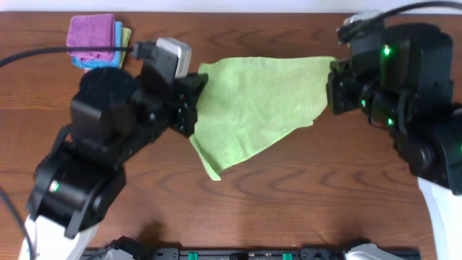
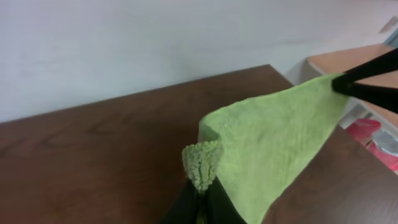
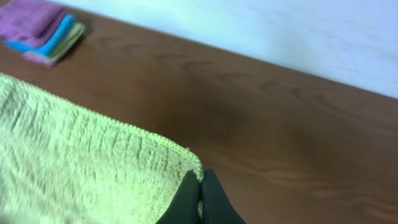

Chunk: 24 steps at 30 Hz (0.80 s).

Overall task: Fold the cloth
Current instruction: 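Lift both top corners and stretch the cloth apart between grippers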

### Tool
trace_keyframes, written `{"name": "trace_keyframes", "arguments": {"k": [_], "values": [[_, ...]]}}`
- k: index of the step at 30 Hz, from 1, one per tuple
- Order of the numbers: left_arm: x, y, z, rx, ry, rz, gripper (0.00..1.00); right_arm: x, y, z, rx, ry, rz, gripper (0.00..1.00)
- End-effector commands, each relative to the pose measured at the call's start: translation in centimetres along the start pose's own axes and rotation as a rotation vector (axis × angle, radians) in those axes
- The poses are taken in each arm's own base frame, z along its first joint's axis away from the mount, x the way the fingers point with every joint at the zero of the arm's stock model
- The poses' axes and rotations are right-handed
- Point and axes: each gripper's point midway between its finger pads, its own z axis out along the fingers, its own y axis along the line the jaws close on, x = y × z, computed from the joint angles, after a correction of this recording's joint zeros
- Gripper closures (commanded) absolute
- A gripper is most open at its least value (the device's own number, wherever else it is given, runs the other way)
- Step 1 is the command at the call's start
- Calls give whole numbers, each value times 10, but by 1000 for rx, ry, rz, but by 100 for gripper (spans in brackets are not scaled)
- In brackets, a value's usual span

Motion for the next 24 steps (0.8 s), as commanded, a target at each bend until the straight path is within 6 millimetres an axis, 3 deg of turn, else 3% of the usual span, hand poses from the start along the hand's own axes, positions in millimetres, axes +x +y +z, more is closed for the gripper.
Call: {"name": "trace_keyframes", "arguments": {"k": [1, 7, 12, 14, 19, 21, 24], "values": [[6, 26, -7, -159, 16, -76, 94, 7, 17, -3, -57, 29, 5, 99], [46, 39, 10, -215, 183, -205, 95, 32, 23, 7, -62, 157, 40, 99], [63, 54, 30, -284, 259, -238, 94, 39, 25, 15, -70, 202, 47, 99], [73, 70, 46, -357, 294, -265, 94, 45, 27, 31, -70, 255, 66, 99], [109, 82, 77, -398, 436, -335, 94, 72, 33, 74, -66, 423, 71, 99], [119, 82, 79, -407, 474, -345, 94, 78, 32, 78, -51, 452, 65, 99], [127, 79, 64, -440, 504, -388, 94, 79, 27, 68, -26, 447, 60, 99]]}}
